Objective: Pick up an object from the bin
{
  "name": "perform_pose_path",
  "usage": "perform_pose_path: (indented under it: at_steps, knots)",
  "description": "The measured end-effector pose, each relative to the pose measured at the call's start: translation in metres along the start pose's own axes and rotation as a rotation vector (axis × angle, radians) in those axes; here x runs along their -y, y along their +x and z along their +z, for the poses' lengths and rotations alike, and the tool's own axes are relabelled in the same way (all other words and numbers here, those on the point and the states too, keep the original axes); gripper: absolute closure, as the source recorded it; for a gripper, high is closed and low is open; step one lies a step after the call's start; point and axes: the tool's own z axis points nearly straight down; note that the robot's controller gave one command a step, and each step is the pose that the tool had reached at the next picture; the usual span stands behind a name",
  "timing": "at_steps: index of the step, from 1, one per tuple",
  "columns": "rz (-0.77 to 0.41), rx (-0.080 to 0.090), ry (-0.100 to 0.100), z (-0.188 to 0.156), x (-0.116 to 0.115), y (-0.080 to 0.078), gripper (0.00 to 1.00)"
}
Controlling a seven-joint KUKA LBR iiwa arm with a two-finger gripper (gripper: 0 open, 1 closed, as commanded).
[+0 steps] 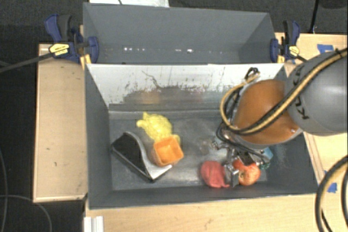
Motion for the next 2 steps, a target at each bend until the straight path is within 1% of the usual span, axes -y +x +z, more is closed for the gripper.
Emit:
perform_pose_path:
  at_steps: [1,2]
  knots:
    - [-0.002,-0.005,-0.002,0.0008,-0.0005,0.0018,1.0]
    - [-0.002,-0.005,-0.002,0.0008,-0.0005,0.0018,1.0]
